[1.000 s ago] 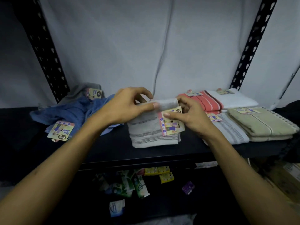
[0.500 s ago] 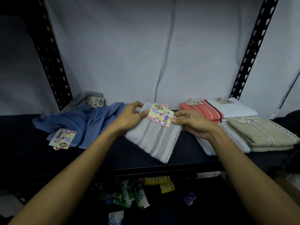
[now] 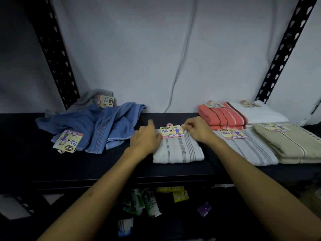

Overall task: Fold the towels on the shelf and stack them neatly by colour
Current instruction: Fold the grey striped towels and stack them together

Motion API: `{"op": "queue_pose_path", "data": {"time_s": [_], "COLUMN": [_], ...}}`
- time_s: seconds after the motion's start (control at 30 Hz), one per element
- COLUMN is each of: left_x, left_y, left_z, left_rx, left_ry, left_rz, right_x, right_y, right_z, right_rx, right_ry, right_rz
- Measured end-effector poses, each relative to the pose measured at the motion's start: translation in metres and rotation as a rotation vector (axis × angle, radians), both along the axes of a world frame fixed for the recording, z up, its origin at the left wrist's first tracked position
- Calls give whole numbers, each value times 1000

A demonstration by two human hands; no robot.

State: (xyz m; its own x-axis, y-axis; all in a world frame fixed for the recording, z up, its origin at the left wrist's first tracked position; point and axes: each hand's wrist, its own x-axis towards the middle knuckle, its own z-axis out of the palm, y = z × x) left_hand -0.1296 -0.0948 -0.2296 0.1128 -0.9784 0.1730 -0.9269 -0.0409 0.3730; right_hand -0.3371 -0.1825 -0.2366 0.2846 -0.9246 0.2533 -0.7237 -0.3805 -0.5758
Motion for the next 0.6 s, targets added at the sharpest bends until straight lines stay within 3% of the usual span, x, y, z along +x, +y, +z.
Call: {"op": "queue_pose_path", "data": {"time_s": [0.1,0.2,0.27,0.3,0.4,0.47,0.6], "left_x": [-11,-23,-27,-29,-27,-20,-1], "left_y": [4,2,0,-1,3,6,10], "left_z": [3,-10,-25,-32,-37,-37,-39], "left_rx": [-96,-57,-22,-1,122,145,188], "left_ry": [-13,119,191,192,78,-22,-19], "left_rz": [-73,-226,-314,-334,-296,-292,-331], "right_x": [5,16,21,22,13,5,-14], "right_y": [11,48,80,93,97,91,90], "right_z": [7,3,-12,-21,-33,-31,-30], "right_rx": [-113,-205,-160,-116,-10,37,83], "right_ry": [93,-2,23,127,364,410,445], "right_rz": [-58,-180,-193,-165,-117,-85,-82]}}
